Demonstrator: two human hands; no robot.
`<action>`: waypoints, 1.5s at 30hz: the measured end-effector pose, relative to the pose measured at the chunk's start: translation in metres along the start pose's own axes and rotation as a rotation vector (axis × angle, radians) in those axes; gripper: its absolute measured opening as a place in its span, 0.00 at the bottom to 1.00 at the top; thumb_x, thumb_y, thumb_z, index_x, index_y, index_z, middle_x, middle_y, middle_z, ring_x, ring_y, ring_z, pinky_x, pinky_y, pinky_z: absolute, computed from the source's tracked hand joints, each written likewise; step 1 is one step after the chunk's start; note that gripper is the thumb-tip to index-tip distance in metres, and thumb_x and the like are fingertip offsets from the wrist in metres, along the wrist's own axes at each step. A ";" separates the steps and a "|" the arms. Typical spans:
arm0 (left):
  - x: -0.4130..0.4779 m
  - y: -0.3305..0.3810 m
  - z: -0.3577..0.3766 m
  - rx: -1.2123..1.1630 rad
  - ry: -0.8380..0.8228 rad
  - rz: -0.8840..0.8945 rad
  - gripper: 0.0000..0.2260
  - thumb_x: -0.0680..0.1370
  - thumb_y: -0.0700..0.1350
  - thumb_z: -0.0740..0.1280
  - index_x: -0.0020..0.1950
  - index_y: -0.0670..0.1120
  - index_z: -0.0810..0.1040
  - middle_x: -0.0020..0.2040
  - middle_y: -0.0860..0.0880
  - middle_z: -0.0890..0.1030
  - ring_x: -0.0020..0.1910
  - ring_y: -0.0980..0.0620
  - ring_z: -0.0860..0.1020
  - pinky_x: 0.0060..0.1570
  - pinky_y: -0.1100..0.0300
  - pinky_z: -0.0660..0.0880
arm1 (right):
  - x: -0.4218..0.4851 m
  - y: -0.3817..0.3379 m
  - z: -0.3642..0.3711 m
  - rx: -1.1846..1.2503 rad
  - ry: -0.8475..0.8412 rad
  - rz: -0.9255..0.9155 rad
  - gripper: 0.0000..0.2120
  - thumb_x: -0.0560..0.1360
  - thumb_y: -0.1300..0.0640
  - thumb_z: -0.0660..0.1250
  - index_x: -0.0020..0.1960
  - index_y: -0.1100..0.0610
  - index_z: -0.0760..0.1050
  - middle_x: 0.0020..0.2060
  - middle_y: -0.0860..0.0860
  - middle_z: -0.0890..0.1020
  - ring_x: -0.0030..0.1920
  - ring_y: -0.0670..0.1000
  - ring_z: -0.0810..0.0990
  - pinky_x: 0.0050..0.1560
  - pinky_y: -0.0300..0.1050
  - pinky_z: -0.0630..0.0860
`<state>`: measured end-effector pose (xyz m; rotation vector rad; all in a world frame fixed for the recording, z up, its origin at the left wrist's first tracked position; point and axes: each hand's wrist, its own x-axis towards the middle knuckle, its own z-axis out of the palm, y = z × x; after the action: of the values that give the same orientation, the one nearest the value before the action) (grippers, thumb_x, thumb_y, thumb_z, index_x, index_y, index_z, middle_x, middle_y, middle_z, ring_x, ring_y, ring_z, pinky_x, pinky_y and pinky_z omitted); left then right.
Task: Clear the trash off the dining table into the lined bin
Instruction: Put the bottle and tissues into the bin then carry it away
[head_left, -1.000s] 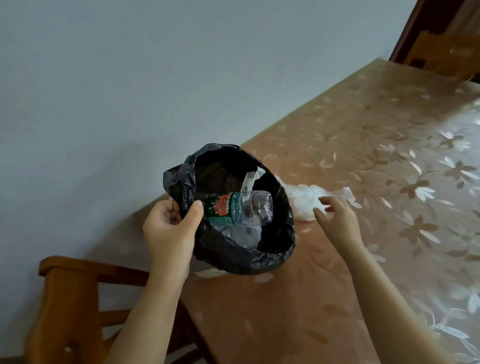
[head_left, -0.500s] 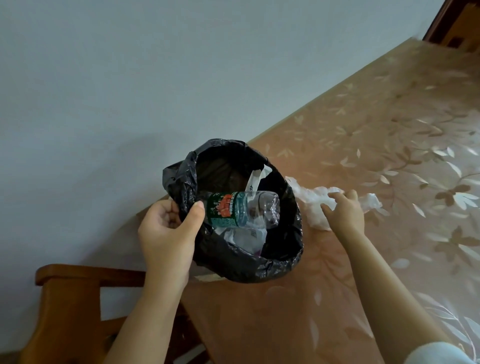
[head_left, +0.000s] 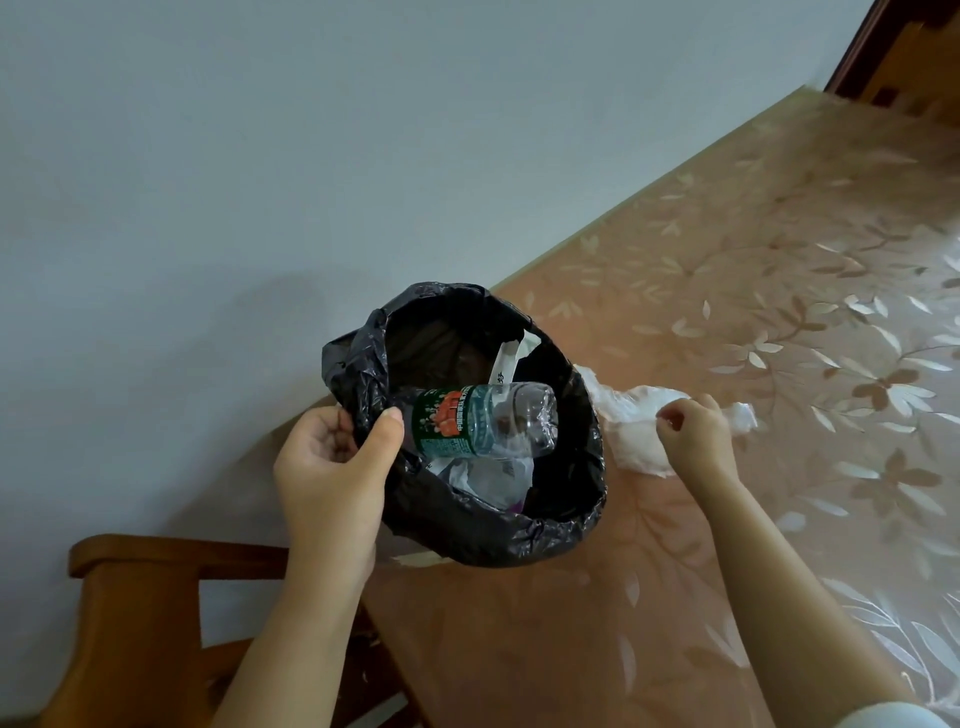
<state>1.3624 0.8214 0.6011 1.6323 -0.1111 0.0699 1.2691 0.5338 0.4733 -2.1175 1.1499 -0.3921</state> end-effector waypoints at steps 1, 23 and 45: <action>-0.002 0.001 -0.002 -0.005 -0.004 -0.001 0.09 0.71 0.40 0.70 0.33 0.50 0.74 0.26 0.59 0.76 0.28 0.61 0.73 0.28 0.68 0.72 | -0.004 -0.001 -0.003 0.006 0.004 -0.003 0.06 0.72 0.69 0.61 0.42 0.66 0.76 0.46 0.59 0.73 0.40 0.52 0.71 0.44 0.43 0.66; -0.068 0.016 -0.049 0.007 -0.121 -0.066 0.13 0.67 0.50 0.71 0.38 0.41 0.75 0.40 0.33 0.78 0.40 0.33 0.77 0.41 0.39 0.77 | -0.148 -0.096 -0.111 0.485 0.184 -0.176 0.11 0.70 0.63 0.67 0.35 0.48 0.76 0.35 0.50 0.79 0.34 0.46 0.76 0.37 0.37 0.74; -0.118 0.037 -0.080 -0.167 -0.192 -0.130 0.09 0.70 0.43 0.71 0.31 0.50 0.76 0.29 0.52 0.79 0.31 0.54 0.78 0.28 0.63 0.75 | -0.221 -0.159 -0.101 0.262 -0.141 -0.475 0.06 0.72 0.61 0.66 0.48 0.54 0.79 0.42 0.45 0.81 0.44 0.45 0.80 0.47 0.32 0.74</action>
<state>1.2432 0.9029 0.6294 1.4728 -0.1533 -0.1915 1.1875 0.7326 0.6684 -2.1279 0.4762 -0.5636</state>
